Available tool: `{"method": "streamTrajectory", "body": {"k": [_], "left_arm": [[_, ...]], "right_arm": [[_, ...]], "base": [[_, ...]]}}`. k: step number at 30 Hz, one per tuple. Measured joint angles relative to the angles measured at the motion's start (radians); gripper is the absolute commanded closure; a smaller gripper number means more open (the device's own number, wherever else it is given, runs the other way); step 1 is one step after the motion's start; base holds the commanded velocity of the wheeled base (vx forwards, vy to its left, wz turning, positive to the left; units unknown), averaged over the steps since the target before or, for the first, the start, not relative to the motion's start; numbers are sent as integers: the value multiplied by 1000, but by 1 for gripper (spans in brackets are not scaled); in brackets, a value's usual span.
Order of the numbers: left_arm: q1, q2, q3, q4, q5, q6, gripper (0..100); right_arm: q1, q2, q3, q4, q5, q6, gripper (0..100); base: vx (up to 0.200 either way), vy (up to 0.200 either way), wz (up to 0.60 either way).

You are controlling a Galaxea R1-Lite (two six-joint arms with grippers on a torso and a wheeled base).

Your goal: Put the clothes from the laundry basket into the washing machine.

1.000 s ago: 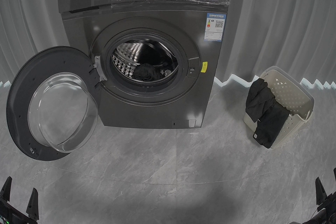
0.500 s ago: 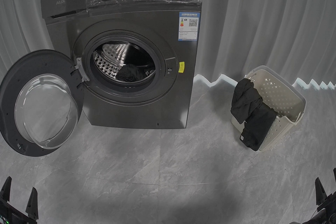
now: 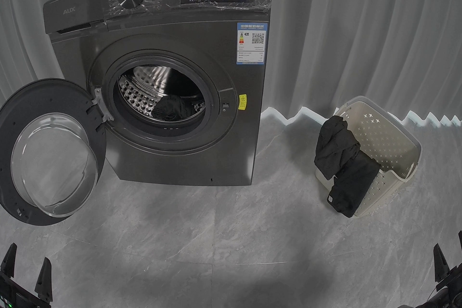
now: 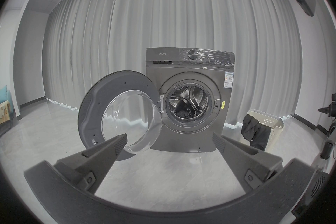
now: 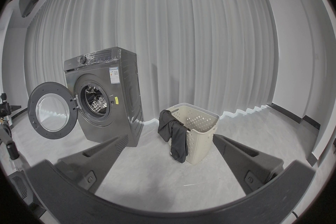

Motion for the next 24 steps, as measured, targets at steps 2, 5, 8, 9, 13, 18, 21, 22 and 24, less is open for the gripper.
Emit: {"method": "streamTrajectory", "body": {"k": [2, 5, 8, 9, 13, 18, 21, 22, 24], "left_arm": [[0, 0, 0, 0, 0, 6, 0], [0, 0, 0, 0, 6, 12, 0], [0, 1, 0, 0, 19, 12, 0], [0, 1, 0, -1, 20, 14, 0], [0, 1, 0, 0, 20, 15, 0], [0, 1, 0, 0, 20, 12, 0], [0, 1, 0, 0, 19, 14, 0], [1, 1, 0, 0, 17, 14, 0], [1, 1, 0, 0, 16, 15, 0]], "right_arm": [[0, 0, 0, 0, 0, 0, 0], [-1, 0, 0, 0, 0, 0, 0], [0, 0, 0, 0, 0, 0, 0], [-1, 1, 0, 1, 0, 0, 0], [-2, 1, 0, 0, 0, 0, 0], [-1, 1, 0, 2, 0, 1, 0], [-1, 1, 0, 2, 0, 2, 0], [-1, 1, 0, 2, 0, 1, 0], [-2, 1, 0, 2, 0, -3, 0]], "base": [[200, -200, 0], [0, -67, 0], [0, -200, 0], [0, -200, 0], [0, -200, 0], [0, -200, 0], [0, -200, 0], [0, -200, 0], [0, -200, 0]]}}
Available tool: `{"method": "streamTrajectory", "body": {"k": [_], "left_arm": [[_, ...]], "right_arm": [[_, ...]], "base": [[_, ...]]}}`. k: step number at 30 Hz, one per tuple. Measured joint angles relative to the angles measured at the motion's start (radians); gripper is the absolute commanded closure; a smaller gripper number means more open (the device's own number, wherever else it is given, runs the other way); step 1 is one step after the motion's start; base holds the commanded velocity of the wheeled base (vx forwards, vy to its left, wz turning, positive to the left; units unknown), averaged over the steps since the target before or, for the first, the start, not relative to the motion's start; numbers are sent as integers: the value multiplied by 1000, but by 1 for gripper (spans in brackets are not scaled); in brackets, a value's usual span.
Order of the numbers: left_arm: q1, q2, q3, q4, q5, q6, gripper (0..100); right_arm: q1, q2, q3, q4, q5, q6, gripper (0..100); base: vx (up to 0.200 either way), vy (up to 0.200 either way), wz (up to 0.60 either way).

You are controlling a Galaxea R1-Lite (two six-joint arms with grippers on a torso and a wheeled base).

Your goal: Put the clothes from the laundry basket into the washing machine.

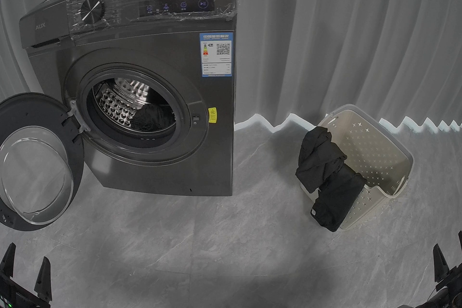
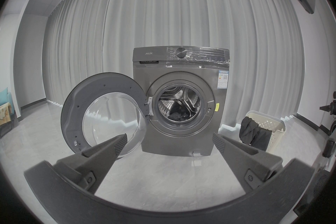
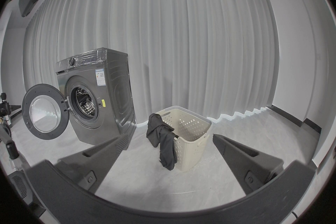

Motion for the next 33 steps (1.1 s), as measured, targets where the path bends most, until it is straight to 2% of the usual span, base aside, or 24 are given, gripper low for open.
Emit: {"method": "streamTrajectory", "body": {"k": [7, 26, 33], "left_arm": [[-1, 0, 0, 0, -7, 0, 0], [-1, 1, 0, 0, -10, 0, 0], [-1, 1, 0, 0, 9, 13, 0]], "right_arm": [[0, 0, 0, 5, 24, -17, 0], [1, 1, 0, 7, 30, -32, 0], [-1, 1, 0, 7, 31, -44, 0]], "base": [[0, -200, 0], [0, 0, 0], [0, -200, 0]]}}
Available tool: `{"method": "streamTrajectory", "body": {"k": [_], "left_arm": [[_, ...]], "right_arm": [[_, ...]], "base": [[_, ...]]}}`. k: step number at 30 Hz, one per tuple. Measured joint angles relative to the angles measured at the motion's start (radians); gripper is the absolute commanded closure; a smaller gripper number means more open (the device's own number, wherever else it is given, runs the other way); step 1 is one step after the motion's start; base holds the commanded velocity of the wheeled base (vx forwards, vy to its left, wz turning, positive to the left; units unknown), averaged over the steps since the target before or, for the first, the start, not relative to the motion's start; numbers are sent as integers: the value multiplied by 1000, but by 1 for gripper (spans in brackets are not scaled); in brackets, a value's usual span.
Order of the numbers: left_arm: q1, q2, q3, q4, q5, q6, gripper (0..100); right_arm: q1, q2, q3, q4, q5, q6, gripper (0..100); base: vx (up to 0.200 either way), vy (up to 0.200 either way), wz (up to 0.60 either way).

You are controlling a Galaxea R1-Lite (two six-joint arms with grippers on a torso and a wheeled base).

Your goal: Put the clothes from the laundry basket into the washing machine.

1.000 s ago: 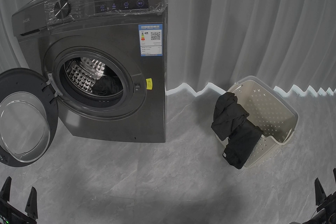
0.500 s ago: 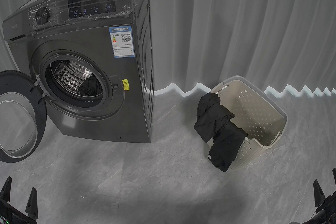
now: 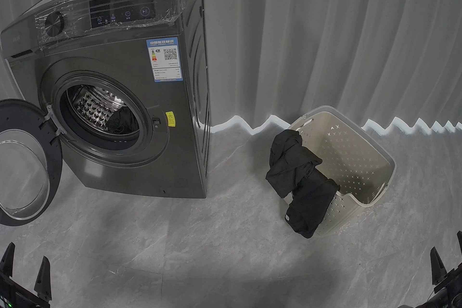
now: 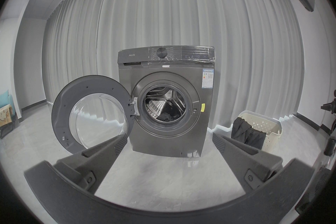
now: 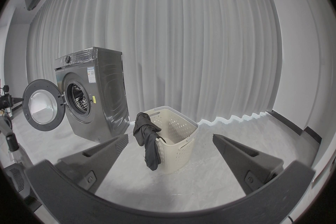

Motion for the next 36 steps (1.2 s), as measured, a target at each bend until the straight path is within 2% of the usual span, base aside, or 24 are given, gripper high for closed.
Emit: {"method": "streamTrajectory", "body": {"k": [7, 12, 18, 22, 25, 29, 36], "left_arm": [[1, 0, 0, 0, -10, -3, 0], [1, 0, 0, 1, -15, -1, 0], [0, 0, 0, 0, -31, 5, 0], [0, 0, 0, 0, -36, 6, 0], [0, 0, 0, 0, -38, 6, 0], [0, 0, 0, 0, -41, 5, 0], [0, 0, 0, 0, -44, 0, 0]], "right_arm": [[-1, 0, 0, 0, 11, 1, 0], [1, 0, -15, -21, 21, 0, 0], [32, 44, -136, 16, 99, 3, 0], [67, 163, -167, 10, 149, 1, 0], [97, 284, -179, -32, 171, -3, 0], [131, 457, -189, -127, 189, -6, 0], [185, 808, -208, -346, 207, -5, 0]], "base": [[0, -200, 0], [0, 0, 0], [0, 0, 0], [0, 0, 0], [200, 0, 0], [200, 0, 0], [0, 0, 0]]}}
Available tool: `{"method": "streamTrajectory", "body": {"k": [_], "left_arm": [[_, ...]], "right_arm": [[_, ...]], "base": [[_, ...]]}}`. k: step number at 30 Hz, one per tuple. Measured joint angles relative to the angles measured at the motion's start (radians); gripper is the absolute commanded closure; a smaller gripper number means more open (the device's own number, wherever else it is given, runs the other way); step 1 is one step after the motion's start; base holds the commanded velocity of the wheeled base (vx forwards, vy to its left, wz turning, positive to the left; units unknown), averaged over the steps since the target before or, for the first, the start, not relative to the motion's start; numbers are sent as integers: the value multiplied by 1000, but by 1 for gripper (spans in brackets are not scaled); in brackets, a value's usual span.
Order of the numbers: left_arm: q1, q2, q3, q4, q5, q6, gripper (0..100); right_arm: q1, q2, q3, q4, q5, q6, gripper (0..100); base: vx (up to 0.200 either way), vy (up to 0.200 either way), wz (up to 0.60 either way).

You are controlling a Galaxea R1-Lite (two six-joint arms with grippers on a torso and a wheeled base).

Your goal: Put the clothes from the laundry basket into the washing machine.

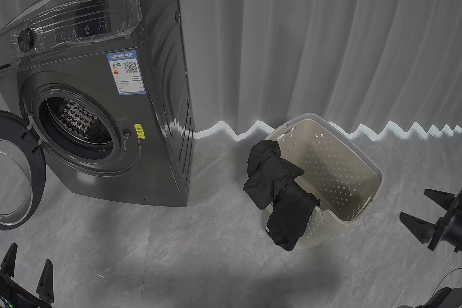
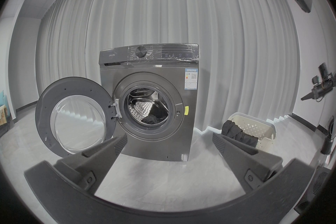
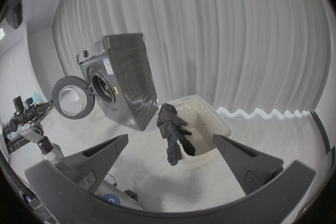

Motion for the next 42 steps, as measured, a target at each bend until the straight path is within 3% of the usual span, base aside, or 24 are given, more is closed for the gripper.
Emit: {"method": "streamTrajectory", "body": {"k": [6, 13, 26, 31, 42], "left_arm": [[0, 0, 0, 0, -2, -3, 0], [1, 0, 0, -1, -3, -4, 0], [0, 0, 0, -2, -4, -3, 0], [1, 0, 0, -2, -7, -2, 0], [0, 0, 0, -2, -18, -1, 0]], "right_arm": [[53, 292, -36, -144, -3, 25, 0], [131, 645, -127, -291, -31, 91, 0], [256, 1238, -384, -511, -129, 192, 0], [276, 1368, -444, -581, -170, 207, 0], [261, 1479, -467, -612, -203, 199, 0]], "base": [[0, 0, 0], [0, 0, 0], [46, 0, 0], [0, 0, 0], [0, 0, 0]]}}
